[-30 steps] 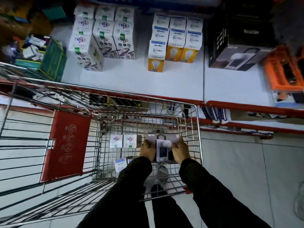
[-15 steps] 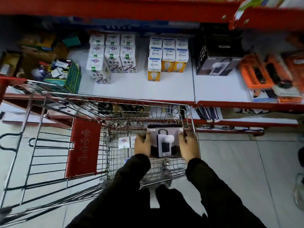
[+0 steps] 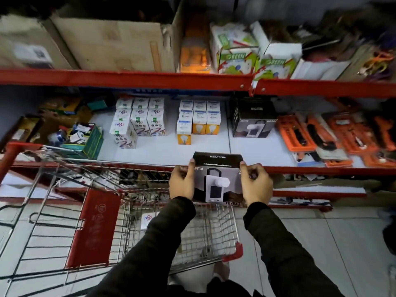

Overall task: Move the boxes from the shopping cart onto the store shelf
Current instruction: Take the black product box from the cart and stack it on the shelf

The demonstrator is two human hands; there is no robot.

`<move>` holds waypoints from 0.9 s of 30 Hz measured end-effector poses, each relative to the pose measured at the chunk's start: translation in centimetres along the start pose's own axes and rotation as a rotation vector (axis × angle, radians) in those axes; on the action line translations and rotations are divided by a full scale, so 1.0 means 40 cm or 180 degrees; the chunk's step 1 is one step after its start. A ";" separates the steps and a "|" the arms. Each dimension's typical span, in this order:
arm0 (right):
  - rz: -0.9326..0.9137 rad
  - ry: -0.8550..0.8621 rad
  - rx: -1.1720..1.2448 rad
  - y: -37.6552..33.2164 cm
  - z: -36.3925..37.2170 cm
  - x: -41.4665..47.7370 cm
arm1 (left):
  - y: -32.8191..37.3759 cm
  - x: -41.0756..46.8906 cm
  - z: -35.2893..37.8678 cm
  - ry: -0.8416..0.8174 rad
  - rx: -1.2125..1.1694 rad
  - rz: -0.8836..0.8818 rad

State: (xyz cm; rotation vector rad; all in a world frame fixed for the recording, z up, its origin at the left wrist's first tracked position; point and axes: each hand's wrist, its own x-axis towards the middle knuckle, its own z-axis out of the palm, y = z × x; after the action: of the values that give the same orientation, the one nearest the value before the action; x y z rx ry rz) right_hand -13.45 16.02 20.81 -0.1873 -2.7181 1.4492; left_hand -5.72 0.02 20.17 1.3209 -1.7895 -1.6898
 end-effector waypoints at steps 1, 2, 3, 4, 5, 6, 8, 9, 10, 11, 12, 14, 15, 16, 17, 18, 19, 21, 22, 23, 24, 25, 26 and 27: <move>-0.0028 0.0052 0.0034 -0.004 -0.014 0.025 | 0.018 0.005 0.025 -0.0038 -0.0025 0.0092; -0.0044 0.0099 0.0095 -0.005 -0.028 0.056 | 0.039 0.008 0.054 -0.0079 -0.0014 0.0170; -0.0061 0.0144 0.0174 -0.004 -0.040 0.086 | 0.055 0.013 0.085 -0.0133 0.0015 0.0246; -0.0074 0.0186 0.0243 -0.001 -0.052 0.117 | 0.068 0.018 0.117 -0.0205 0.0038 0.0307; -0.0064 0.0210 0.0294 0.006 -0.061 0.150 | 0.079 0.026 0.152 -0.0285 0.0032 0.0363; -0.0060 0.0209 0.0323 0.009 -0.070 0.178 | 0.090 0.031 0.180 -0.0373 0.0026 0.0429; -0.0028 0.0112 0.0317 0.023 -0.082 0.242 | 0.108 0.047 0.244 -0.0538 0.0080 0.0532; -0.0005 0.0040 0.0332 0.029 -0.087 0.271 | 0.114 0.054 0.276 -0.0601 0.0125 0.0554; 0.0041 -0.0014 0.0313 0.037 -0.090 0.300 | 0.120 0.060 0.305 -0.0661 0.0176 0.0555; 0.0054 -0.0049 0.0281 0.045 -0.093 0.324 | 0.121 0.067 0.332 -0.0716 0.0241 0.0549; 0.0095 -0.0078 0.0190 0.054 -0.095 0.349 | 0.124 0.072 0.357 -0.0775 0.0328 0.0524; 0.0170 -0.0186 0.0066 0.072 -0.098 0.395 | 0.120 0.083 0.404 -0.0861 0.0498 0.0425; 0.0215 -0.0273 0.0065 0.081 -0.099 0.414 | 0.115 0.087 0.423 -0.0891 0.0550 0.0361; 0.0259 -0.0387 0.0074 0.084 -0.103 0.425 | 0.111 0.090 0.436 -0.0914 0.0588 0.0307; 0.0294 -0.0491 0.0048 0.088 -0.105 0.437 | 0.106 0.092 0.450 -0.0927 0.0609 0.0281; 0.0325 -0.0574 0.0003 0.094 -0.105 0.449 | 0.102 0.092 0.461 -0.0931 0.0633 0.0281; 0.0354 -0.0616 -0.0032 0.099 -0.106 0.459 | 0.098 0.093 0.471 -0.0927 0.0646 0.0293; 0.0368 -0.0651 -0.0031 0.110 -0.104 0.471 | 0.095 0.093 0.485 -0.0904 0.0646 0.0328; 0.0349 -0.0655 -0.0046 0.110 -0.103 0.474 | 0.096 0.092 0.489 -0.0892 0.0645 0.0343; 0.0328 -0.0660 -0.0096 0.113 -0.102 0.478 | 0.096 0.092 0.492 -0.0878 0.0642 0.0349; 0.0308 -0.0661 -0.0157 0.114 -0.102 0.479 | 0.096 0.092 0.493 -0.0878 0.0629 0.0342; 0.0288 -0.0680 -0.0191 0.114 -0.101 0.479 | 0.095 0.092 0.492 -0.0892 0.0624 0.0319; 0.0259 -0.0694 -0.0216 0.114 -0.100 0.478 | 0.094 0.092 0.492 -0.0917 0.0621 0.0296; 0.0219 -0.0700 -0.0234 0.118 -0.098 0.477 | 0.091 0.090 0.490 -0.0945 0.0623 0.0287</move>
State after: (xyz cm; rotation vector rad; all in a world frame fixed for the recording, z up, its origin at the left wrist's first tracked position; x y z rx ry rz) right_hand -31.56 24.38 18.94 -0.1330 -2.9700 1.4693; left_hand -24.11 8.21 17.77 1.0861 -2.1960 -1.7734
